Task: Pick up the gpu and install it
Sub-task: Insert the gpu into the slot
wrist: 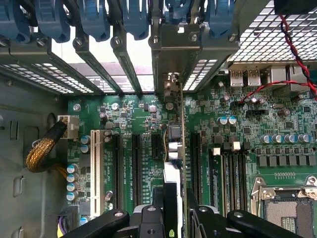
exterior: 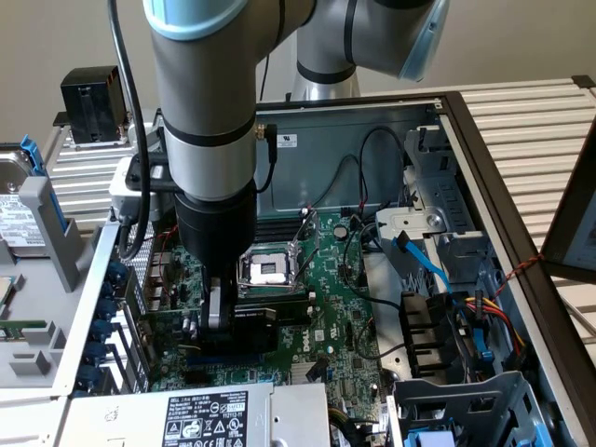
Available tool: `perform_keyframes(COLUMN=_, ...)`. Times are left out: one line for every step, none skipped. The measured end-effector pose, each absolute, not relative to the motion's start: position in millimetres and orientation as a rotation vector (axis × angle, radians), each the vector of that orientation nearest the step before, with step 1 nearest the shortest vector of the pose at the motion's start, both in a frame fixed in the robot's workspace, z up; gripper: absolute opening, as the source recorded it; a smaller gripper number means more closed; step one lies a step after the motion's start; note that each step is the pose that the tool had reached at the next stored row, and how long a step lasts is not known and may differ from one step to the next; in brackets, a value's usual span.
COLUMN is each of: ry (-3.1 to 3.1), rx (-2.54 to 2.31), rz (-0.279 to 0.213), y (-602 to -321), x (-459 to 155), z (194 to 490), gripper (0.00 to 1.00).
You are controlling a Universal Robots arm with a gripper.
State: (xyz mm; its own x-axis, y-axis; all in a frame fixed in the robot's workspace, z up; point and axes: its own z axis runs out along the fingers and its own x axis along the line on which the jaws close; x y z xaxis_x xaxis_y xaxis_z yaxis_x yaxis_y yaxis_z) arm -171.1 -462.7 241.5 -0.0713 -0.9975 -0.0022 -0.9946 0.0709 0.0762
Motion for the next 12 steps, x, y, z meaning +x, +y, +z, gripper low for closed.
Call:
perform_keyframes(ry=-2.261, rx=2.106, rz=-0.089, y=-462.7, x=-171.1, z=241.5, gripper=0.27)
perform_keyframes(ry=-2.261, rx=2.106, rz=-0.089, y=-462.7, x=-171.1, z=241.4, gripper=0.27)
perform_keyframes(ry=-2.261, rx=2.107, rz=-0.089, y=-462.7, x=-171.0, z=241.2, gripper=0.27)
perform_keyframes(ry=-2.261, rx=2.107, rz=-0.088, y=-462.7, x=-171.0, z=241.0, gripper=0.27)
perform_keyframes(ry=-2.261, rx=2.108, rz=-0.089, y=-462.7, x=-171.0, z=241.0, gripper=0.27)
perform_keyframes(ry=-2.260, rx=2.108, rz=-0.089, y=-462.7, x=-171.0, z=241.1, gripper=0.27)
perform_keyframes(ry=-2.260, rx=2.108, rz=-0.089, y=-462.7, x=-171.0, z=241.2, gripper=0.27)
perform_keyframes(ry=-2.260, rx=2.108, rz=-0.088, y=-462.6, x=-171.1, z=241.3, gripper=0.27)
perform_keyframes(ry=-2.259, rx=2.108, rz=-0.088, y=-462.5, x=-171.2, z=241.3, gripper=0.27)
perform_keyframes(ry=-2.258, rx=2.109, rz=-0.088, y=-462.5, x=-171.3, z=241.3, gripper=0.27)
perform_keyframes(ry=-2.257, rx=2.110, rz=-0.088, y=-462.5, x=-171.4, z=241.3, gripper=0.27)
perform_keyframes(ry=-2.257, rx=2.111, rz=-0.088, y=-462.5, x=-171.5, z=241.3, gripper=0.27)
